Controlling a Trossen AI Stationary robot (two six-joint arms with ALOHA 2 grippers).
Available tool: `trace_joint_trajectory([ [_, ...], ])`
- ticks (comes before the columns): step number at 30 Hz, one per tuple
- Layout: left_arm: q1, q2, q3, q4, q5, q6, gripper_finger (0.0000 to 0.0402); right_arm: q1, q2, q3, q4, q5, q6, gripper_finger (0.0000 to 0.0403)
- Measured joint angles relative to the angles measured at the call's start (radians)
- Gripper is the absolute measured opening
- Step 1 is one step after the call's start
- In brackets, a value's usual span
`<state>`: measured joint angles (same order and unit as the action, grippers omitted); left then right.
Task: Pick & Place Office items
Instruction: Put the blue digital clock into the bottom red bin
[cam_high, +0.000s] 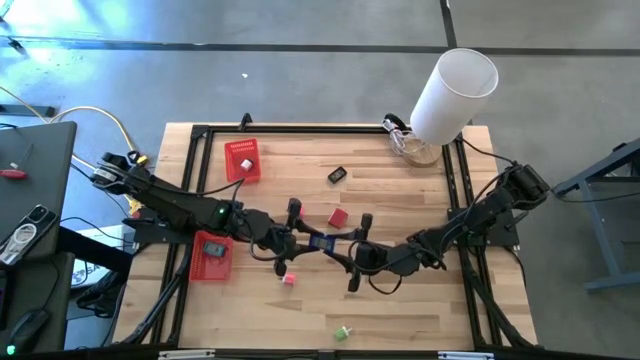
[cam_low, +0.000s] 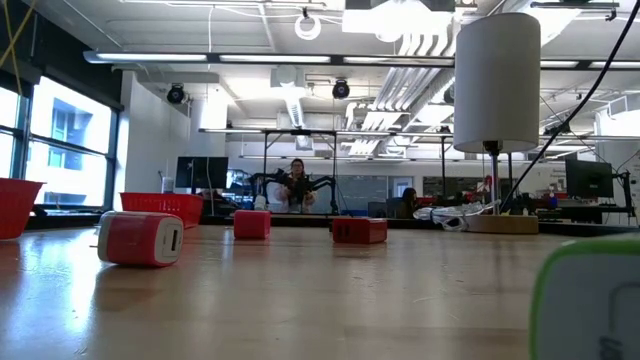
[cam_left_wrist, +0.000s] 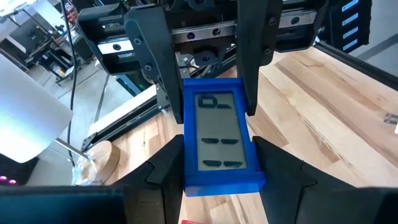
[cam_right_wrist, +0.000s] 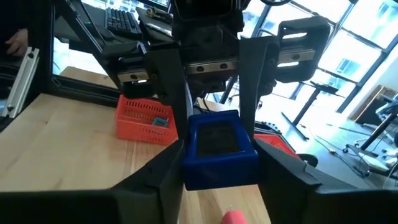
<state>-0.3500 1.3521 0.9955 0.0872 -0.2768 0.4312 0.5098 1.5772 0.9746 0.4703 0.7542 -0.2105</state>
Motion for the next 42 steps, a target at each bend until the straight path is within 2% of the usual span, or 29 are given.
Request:
trace_joint_trajectory([
  [6, -0.001, 0.001, -0.001, -0.009, 0.000, -0.013, 0.0149, 0.000, -0.001, 0.001, -0.002, 0.010, 0.005, 0.0228],
  [11, 0.000, 0.001, -0.001, -0.008, -0.012, -0.019, 0.0149, 0.001, -0.001, 0.001, -0.002, 0.084, 0.021, 0.0269],
  [17, -0.001, 0.001, -0.001, -0.024, -0.013, -0.150, 0.0148, 0.036, -0.001, 0.002, -0.010, 0.119, -0.076, 0.0299],
  [19, -0.001, 0.001, -0.001, -0.041, -0.010, -0.169, 0.0148, 0.062, -0.001, 0.002, -0.013, 0.154, -0.107, 0.0304],
  [24, -0.001, -0.008, -0.001, -0.076, -0.010, -0.213, 0.0148, 0.119, -0.001, 0.002, -0.013, 0.364, -0.108, 0.0305],
  [27, -0.002, -0.018, -0.001, -0.098, -0.011, -0.232, 0.0148, 0.149, -0.001, 0.002, -0.020, 0.441, -0.101, 0.0303],
  [35, -0.015, -0.061, -0.001, -0.237, -0.014, -0.326, 0.0148, 0.191, -0.001, 0.002, -0.121, 0.498, -0.006, 0.0303],
  [42, -0.027, -0.153, -0.002, -0.405, -0.031, -0.502, 0.0148, 0.171, -0.001, 0.001, -0.310, 0.496, 0.191, 0.0303],
])
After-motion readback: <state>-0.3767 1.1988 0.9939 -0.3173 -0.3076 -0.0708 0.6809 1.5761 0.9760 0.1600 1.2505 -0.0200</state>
